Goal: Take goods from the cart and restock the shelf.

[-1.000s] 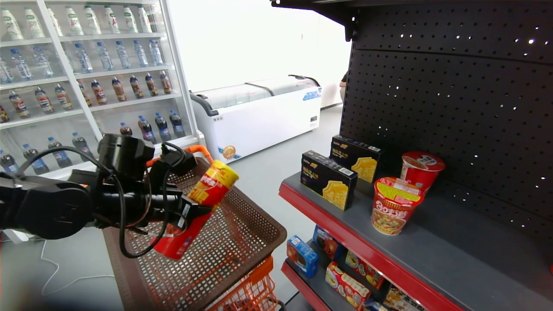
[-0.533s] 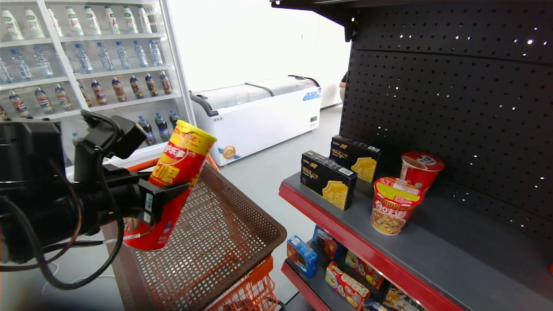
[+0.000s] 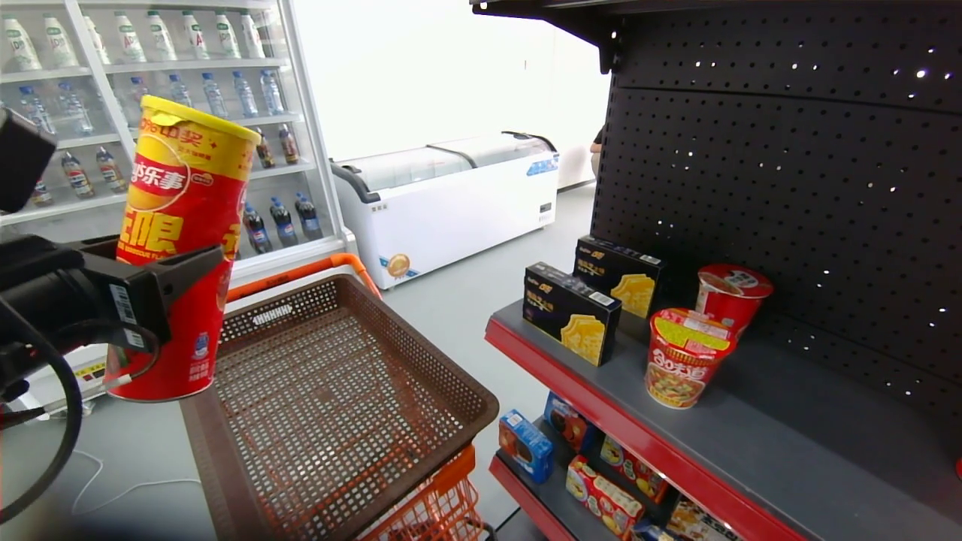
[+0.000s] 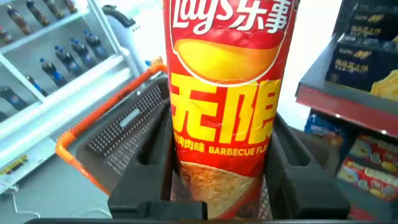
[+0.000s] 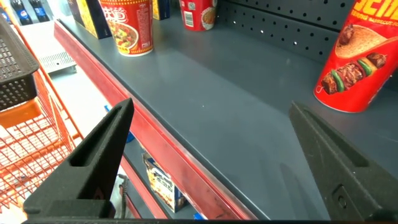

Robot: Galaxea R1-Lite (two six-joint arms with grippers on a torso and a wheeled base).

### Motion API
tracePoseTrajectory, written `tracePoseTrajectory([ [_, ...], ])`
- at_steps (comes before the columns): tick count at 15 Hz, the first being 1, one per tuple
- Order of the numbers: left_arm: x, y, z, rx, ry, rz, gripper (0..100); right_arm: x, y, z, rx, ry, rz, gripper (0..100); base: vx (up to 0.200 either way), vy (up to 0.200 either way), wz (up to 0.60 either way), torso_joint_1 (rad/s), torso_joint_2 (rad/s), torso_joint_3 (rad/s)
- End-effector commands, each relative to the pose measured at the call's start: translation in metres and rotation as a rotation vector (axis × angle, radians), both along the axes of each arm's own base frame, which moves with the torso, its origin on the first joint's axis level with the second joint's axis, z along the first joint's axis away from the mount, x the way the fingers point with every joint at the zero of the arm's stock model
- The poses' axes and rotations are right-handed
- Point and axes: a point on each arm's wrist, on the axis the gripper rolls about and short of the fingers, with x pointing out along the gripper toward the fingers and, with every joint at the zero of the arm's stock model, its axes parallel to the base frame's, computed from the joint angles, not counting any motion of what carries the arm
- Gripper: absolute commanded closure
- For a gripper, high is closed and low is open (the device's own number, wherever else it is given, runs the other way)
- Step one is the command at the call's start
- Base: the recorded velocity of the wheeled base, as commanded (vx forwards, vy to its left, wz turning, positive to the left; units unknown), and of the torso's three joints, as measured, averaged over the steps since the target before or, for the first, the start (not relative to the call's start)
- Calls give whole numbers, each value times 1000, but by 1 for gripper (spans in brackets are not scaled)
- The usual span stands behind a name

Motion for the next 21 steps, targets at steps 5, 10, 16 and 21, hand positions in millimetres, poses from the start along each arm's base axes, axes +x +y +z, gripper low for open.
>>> tracePoseTrajectory([
  [5, -17, 3, 19, -27, -92, -41, 100, 0, 0, 0, -1, -1, 0, 0, 0, 0, 0, 0, 0, 0],
  [10, -37, 8, 16, -49, -116, -90, 100, 0, 0, 0, -1, -1, 0, 0, 0, 0, 0, 0, 0, 0],
  [16, -60, 14, -16, -50, -62, -148, 100, 0, 0, 0, -1, -1, -1, 0, 0, 0, 0, 0, 0, 0],
  [21, -66, 13, -11, -59, -97, -199, 100, 0, 0, 0, -1, -1, 2, 0, 0, 0, 0, 0, 0, 0],
])
